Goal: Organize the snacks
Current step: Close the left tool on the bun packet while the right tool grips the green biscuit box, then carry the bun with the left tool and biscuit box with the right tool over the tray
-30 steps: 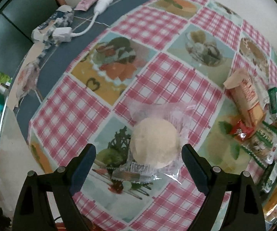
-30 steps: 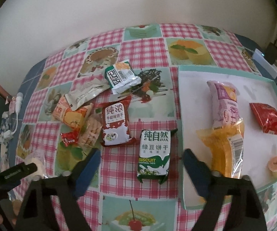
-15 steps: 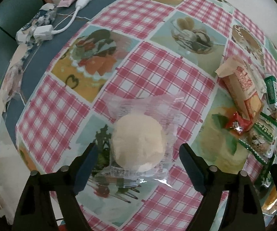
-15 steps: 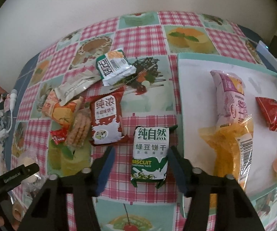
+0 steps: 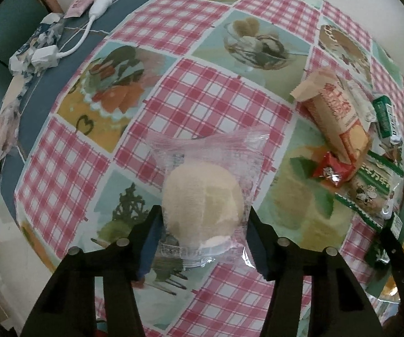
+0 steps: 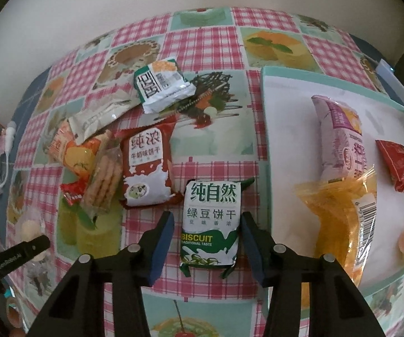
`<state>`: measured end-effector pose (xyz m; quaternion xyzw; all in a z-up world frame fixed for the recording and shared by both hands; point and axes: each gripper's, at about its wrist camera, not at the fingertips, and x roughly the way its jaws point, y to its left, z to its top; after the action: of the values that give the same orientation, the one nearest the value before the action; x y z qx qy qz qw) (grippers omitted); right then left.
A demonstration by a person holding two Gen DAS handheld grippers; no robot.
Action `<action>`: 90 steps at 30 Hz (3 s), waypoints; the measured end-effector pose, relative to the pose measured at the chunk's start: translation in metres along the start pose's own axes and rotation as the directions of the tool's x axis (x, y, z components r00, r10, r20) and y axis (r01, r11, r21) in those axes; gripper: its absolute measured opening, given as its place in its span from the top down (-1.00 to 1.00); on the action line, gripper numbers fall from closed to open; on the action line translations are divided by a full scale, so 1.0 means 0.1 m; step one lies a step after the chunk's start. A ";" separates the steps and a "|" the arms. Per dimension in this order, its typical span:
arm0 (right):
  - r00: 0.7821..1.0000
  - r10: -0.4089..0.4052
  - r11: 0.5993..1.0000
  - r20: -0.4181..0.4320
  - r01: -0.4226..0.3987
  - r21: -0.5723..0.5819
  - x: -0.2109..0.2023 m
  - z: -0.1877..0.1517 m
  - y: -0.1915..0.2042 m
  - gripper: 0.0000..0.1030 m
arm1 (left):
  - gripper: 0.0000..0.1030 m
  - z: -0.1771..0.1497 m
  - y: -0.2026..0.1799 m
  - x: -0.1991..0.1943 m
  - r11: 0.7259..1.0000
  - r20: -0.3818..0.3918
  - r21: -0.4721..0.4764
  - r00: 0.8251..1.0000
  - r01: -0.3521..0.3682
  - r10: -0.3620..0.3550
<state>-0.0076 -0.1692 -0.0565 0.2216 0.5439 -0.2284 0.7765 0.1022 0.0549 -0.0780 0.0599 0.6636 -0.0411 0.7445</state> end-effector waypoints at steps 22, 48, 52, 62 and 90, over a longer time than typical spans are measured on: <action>0.997 -0.078 0.995 0.001 0.078 -0.067 0.12 -0.15 0.10 0.17 | -0.05 0.06 -0.37 0.11 0.999 0.024 0.028 1.000 -0.018 0.017; 0.991 -0.045 0.998 0.123 0.038 0.059 -0.53 -0.01 -0.31 0.17 | -0.04 -0.17 -0.58 -0.81 0.986 0.223 0.160 0.971 0.046 -0.081; 0.989 -0.059 0.994 0.133 0.046 0.100 -0.60 0.00 -0.49 0.17 | -0.04 -0.27 -0.85 -0.92 0.974 0.232 0.219 0.967 0.052 -0.104; 0.983 -0.103 0.977 0.153 0.071 0.203 -0.76 0.01 -0.95 0.17 | -0.04 -0.51 -1.47 -1.10 0.940 0.246 0.336 0.957 0.062 -0.151; 0.971 -0.208 0.849 0.122 0.117 0.514 -0.93 -0.23 -2.44 0.16 | -0.04 -1.32 -3.05 -1.31 0.726 0.185 0.674 0.922 0.134 -0.341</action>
<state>-0.1980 -0.3392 0.0011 0.3489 0.4129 -0.4458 0.7135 -0.0860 -0.2299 0.0267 0.2209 0.4904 -0.3731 0.7560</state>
